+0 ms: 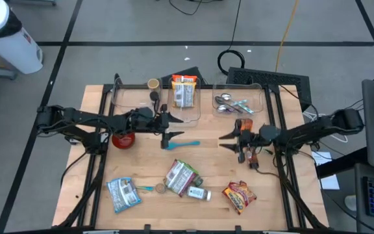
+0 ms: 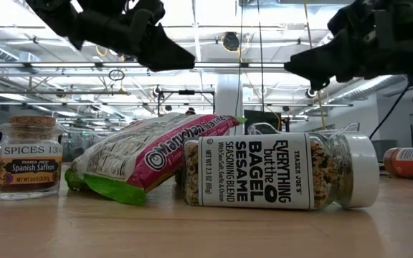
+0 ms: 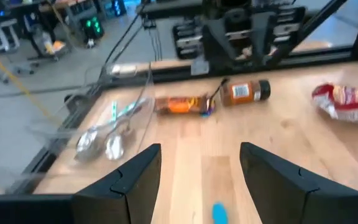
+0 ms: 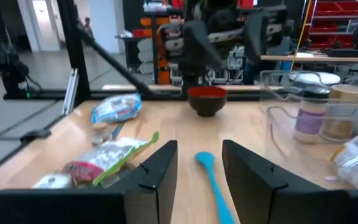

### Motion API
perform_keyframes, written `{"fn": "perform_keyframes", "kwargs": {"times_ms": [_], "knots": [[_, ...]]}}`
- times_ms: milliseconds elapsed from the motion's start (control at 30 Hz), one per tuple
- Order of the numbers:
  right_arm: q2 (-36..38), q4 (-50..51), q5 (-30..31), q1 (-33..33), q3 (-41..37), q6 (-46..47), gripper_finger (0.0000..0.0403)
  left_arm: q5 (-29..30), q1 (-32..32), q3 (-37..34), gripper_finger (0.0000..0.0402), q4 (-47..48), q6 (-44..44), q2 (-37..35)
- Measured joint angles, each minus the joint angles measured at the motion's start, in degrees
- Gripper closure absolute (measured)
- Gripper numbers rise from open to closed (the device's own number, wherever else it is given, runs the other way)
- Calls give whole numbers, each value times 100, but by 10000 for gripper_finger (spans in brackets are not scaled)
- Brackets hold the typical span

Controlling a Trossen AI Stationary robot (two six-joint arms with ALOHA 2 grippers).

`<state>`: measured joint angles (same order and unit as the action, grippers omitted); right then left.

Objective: Pick & Place Food Item
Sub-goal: Put the blue noodle pack into the middle transparent bin

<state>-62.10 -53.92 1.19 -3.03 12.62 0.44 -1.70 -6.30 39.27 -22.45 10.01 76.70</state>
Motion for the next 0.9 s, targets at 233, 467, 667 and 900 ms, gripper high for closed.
{"fn": "perform_keyframes", "kwargs": {"times_ms": [233,467,667,900], "knots": [[-793,-721,636,-437,0,-209,284,1367,597,659,174,2920,-490,-710],[-1303,-1232,600,-437,3,-208,284,1028,1274,2050,174,6372,-2685,-886],[-1412,-1668,107,-537,7,-106,284,696,1826,2358,174,7710,-4037,-836],[-1412,-1657,28,-970,13,63,284,7,2357,1871,174,8102,-5034,-721]]}}
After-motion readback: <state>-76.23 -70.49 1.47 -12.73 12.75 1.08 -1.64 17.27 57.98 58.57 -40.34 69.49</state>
